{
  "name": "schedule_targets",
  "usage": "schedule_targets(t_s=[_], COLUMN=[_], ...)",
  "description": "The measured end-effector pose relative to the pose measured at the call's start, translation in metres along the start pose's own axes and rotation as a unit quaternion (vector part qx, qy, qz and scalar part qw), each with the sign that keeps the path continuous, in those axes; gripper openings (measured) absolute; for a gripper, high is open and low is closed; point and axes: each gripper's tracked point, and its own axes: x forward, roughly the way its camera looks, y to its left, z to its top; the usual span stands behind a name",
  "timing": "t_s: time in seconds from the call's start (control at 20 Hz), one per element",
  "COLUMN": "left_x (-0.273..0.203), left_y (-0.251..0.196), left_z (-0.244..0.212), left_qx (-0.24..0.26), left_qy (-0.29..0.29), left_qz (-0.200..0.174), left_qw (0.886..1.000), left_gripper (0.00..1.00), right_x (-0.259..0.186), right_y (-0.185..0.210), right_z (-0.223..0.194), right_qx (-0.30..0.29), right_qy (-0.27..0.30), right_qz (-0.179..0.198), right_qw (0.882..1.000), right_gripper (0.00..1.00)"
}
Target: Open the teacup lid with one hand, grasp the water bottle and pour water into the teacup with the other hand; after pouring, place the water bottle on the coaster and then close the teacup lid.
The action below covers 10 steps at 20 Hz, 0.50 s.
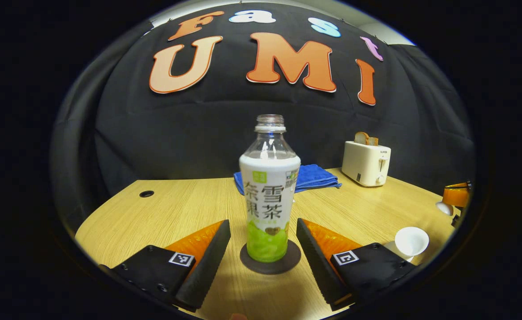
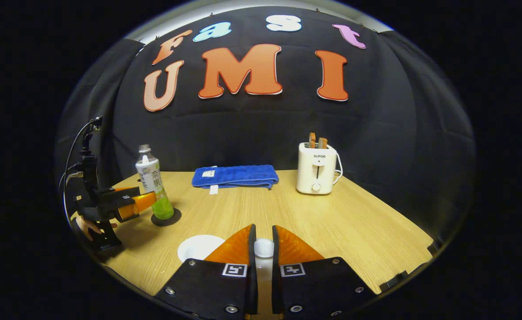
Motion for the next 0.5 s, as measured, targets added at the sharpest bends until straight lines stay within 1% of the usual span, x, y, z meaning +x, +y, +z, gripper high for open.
schedule_targets(t_s=[0.05, 0.1, 0.15, 0.25, 0.35, 0.4, 0.45, 0.5], left_x=[-0.006, -0.010, -0.016, -0.029, -0.042, -0.049, -0.055, -0.060], left_y=[0.003, 0.006, 0.008, 0.013, 0.019, 0.024, 0.028, 0.033], left_z=[0.002, 0.003, 0.004, 0.006, 0.010, 0.011, 0.012, 0.013], left_qx=[0.002, 0.004, 0.003, -0.003, -0.009, -0.013, -0.019, -0.026], left_qy=[-0.005, -0.006, -0.007, -0.013, -0.022, -0.025, -0.027, -0.028], left_qz=[0.005, 0.011, 0.013, 0.019, 0.028, 0.033, 0.037, 0.041], left_qw=[1.000, 1.000, 1.000, 1.000, 0.999, 0.999, 0.999, 0.998], left_gripper=[0.97, 0.94, 0.97, 0.97, 0.97, 0.94, 0.97, 0.94], right_x=[0.002, 0.004, 0.007, 0.013, 0.018, 0.021, 0.024, 0.027], right_y=[0.008, 0.016, 0.024, 0.041, 0.056, 0.062, 0.067, 0.070], right_z=[0.002, 0.003, 0.005, 0.002, -0.002, -0.006, -0.009, -0.012], right_qx=[-0.003, -0.004, -0.004, -0.009, -0.015, -0.017, -0.019, -0.021], right_qy=[-0.001, -0.003, -0.004, -0.001, 0.005, 0.009, 0.013, 0.016], right_qz=[0.008, 0.016, 0.025, 0.040, 0.056, 0.062, 0.066, 0.067], right_qw=[1.000, 1.000, 1.000, 0.999, 0.998, 0.998, 0.998, 0.997], right_gripper=[0.12, 0.12, 0.12, 0.12, 0.12, 0.12, 0.13, 0.13])
